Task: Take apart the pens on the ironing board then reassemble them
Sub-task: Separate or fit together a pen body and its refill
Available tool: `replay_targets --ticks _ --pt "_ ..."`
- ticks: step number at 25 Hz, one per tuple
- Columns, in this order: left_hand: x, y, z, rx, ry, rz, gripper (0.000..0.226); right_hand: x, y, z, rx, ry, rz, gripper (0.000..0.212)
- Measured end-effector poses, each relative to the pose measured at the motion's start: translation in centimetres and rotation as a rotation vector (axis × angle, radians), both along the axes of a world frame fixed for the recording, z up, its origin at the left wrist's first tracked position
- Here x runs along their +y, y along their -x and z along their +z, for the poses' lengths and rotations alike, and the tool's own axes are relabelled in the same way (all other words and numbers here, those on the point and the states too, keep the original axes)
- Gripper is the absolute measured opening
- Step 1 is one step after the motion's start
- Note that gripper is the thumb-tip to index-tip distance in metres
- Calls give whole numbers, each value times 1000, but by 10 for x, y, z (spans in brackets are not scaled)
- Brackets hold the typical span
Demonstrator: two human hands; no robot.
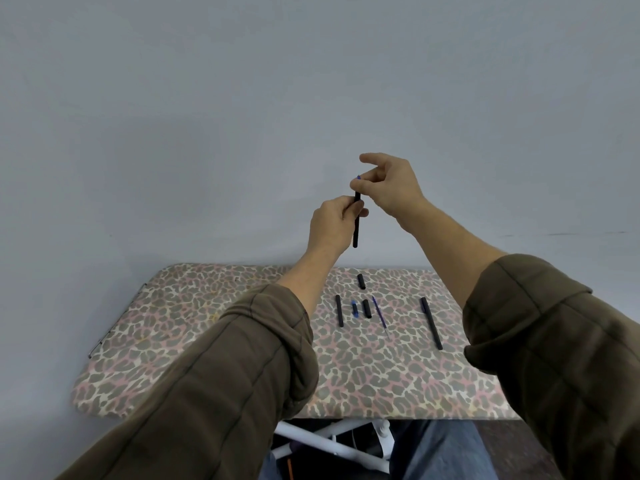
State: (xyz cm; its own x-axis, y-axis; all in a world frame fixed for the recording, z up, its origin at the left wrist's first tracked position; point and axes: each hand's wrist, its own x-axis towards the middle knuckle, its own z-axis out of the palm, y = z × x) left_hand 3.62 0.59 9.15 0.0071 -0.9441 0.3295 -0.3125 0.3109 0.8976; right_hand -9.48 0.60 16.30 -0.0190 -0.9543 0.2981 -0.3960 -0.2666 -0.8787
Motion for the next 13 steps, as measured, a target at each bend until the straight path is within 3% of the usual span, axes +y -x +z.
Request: replay_targets --ticks 6,9,13 --pt "2 -2 2 41 -26 -46 22 0 3 3 -40 29 -63 39" --pt "3 -1 2 44 -21 -22 6 2 4 4 -49 27 -40 41" --pt "4 1 5 56 -14 -23 10 2 6 6 -61 -16 39 52"
